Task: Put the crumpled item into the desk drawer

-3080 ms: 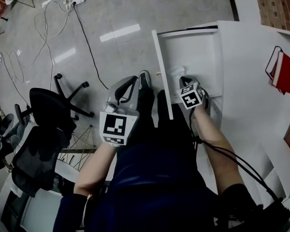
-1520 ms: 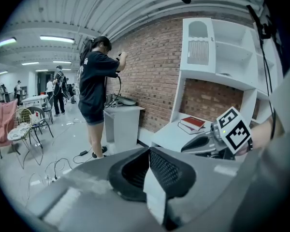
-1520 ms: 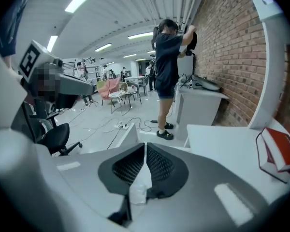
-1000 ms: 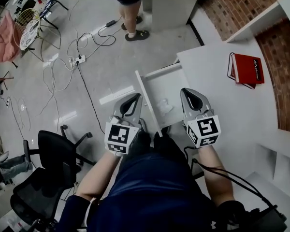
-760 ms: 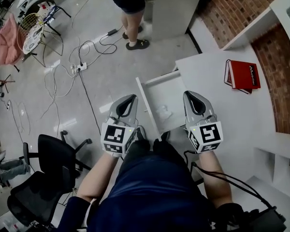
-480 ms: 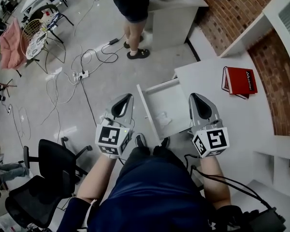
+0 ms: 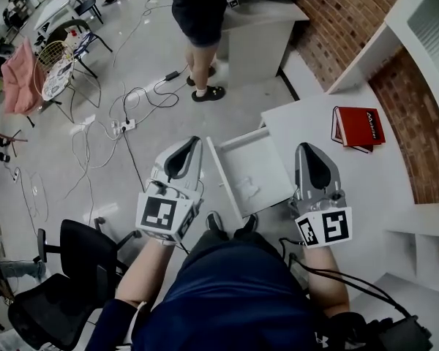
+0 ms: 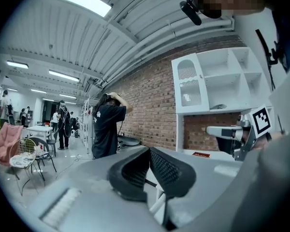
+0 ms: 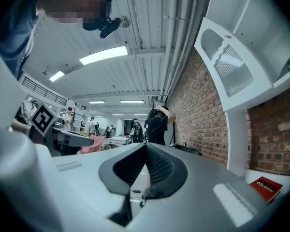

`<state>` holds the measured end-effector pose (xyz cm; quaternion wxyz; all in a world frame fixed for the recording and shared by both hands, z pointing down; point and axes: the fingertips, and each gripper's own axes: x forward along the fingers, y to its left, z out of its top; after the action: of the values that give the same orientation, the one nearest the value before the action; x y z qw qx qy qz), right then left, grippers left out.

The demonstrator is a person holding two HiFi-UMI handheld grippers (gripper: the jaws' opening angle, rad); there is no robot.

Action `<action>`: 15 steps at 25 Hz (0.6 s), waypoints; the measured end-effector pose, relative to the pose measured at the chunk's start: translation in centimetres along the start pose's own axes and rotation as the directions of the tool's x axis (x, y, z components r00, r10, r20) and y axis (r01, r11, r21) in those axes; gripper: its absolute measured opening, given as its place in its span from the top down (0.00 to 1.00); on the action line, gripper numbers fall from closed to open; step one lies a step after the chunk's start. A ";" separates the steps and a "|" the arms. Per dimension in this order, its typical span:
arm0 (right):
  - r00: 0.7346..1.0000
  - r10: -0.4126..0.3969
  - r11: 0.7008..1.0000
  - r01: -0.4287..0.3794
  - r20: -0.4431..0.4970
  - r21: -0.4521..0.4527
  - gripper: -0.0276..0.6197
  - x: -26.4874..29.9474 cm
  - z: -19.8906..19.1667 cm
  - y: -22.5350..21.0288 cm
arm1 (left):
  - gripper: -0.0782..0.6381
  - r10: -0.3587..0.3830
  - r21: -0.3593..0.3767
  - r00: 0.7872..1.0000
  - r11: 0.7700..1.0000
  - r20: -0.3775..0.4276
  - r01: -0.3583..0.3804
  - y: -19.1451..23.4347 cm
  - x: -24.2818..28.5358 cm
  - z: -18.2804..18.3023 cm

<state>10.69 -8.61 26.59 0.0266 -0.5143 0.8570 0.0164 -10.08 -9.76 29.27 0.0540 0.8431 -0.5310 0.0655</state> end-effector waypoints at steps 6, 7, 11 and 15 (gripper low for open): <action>1.000 -0.017 1.000 0.017 0.005 0.015 0.95 -0.9 -0.4 -0.4 | 0.88 -0.014 0.007 1.000 1.000 -0.009 0.014 -0.7 -0.4 -0.1; 1.000 -0.020 1.000 0.020 0.006 0.017 0.95 -1.1 -0.4 -0.4 | 0.88 -0.011 0.003 1.000 1.000 -0.016 0.011 -0.7 -0.5 -0.3; 1.000 -0.027 1.000 0.027 0.009 0.016 0.95 -1.5 -0.6 -0.3 | 0.88 -0.025 0.006 1.000 1.000 -0.018 0.025 -1.1 -0.7 -0.6; 1.000 -0.029 0.999 0.029 0.004 0.015 0.95 -1.8 -0.5 -0.1 | 0.88 -0.045 0.000 0.999 0.999 -0.021 0.045 -2.0 -0.8 -0.2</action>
<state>11.60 -7.15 27.20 0.0326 -0.5264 0.8495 0.0108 -8.65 -8.12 29.31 0.0607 0.8542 -0.5112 0.0732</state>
